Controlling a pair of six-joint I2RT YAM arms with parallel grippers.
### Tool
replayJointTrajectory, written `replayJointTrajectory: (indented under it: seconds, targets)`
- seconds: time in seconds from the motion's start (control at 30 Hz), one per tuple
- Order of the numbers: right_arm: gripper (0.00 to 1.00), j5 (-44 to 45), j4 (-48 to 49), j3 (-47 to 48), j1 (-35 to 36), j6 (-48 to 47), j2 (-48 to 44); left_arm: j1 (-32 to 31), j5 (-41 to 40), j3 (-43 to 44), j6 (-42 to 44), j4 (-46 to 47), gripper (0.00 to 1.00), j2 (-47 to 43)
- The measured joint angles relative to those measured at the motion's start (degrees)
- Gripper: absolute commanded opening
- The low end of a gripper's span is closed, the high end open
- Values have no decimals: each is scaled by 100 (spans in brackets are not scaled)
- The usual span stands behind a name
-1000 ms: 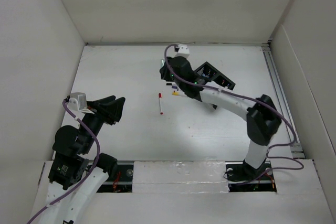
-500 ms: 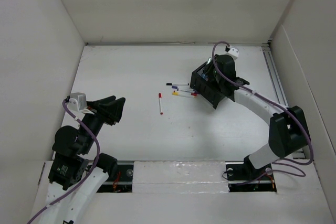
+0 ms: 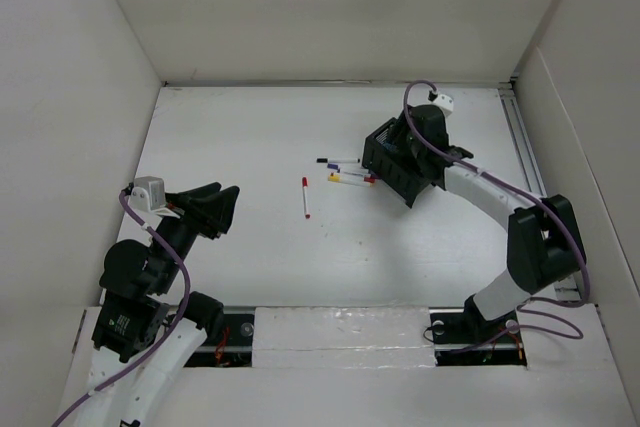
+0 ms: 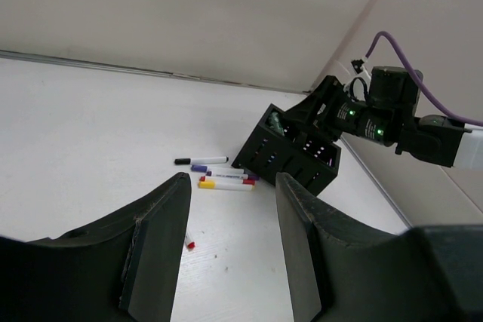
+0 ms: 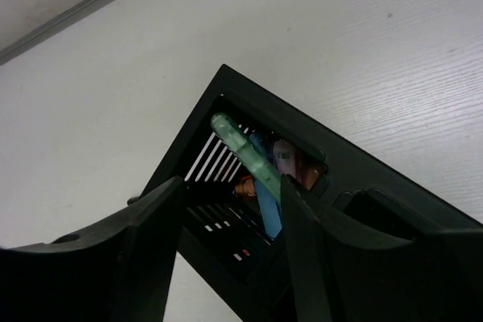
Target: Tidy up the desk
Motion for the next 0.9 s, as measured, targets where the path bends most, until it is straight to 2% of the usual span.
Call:
replayJointTrajectory:
  seconds: [0.07, 0.17, 0.2, 0.23, 0.3, 0.33, 0.47, 0.5, 0.53, 0.6, 0.63, 0.67, 0.9]
  targets:
    - [67, 59, -4, 0, 70, 15, -11, 0, 13, 0, 2, 0, 45, 0]
    - [65, 201, -87, -11, 249, 11, -125, 0, 17, 0, 0, -2, 45, 0]
    - [54, 247, -96, -13, 328, 7, -192, 0, 20, 0, 2, 0, 45, 0]
    - [31, 315, -101, -20, 428, -24, -278, 0, 22, 0, 2, 0, 45, 0]
    - [8, 415, -66, -59, 654, -66, -487, 0, 31, 0, 0, -2, 45, 2]
    - [0, 439, -24, -96, 817, -87, -605, 0, 33, 0, 2, 0, 45, 0]
    - [0, 476, 297, -229, 1676, -190, -807, 0, 35, 0, 0, 0, 44, 0]
    - [3, 479, 372, -229, 1878, -216, -741, 0, 35, 0, 2, 0, 44, 2]
    - [16, 485, 413, -223, 2100, -238, -638, 0, 35, 0, 2, -2, 44, 2]
    - [36, 555, 376, -107, 2516, -267, -247, 0, 37, 0, 2, 0, 43, 2]
    - [51, 610, 343, -11, 2691, -293, 20, 0, 39, 0, 2, 0, 43, 2]
    - [55, 662, 297, 79, 2841, -306, 304, 0, 37, 0, 2, -2, 43, 2]
    - [56, 1010, -516, 909, 3379, -452, 1923, 0, 44, 0, 2, 0, 44, 4]
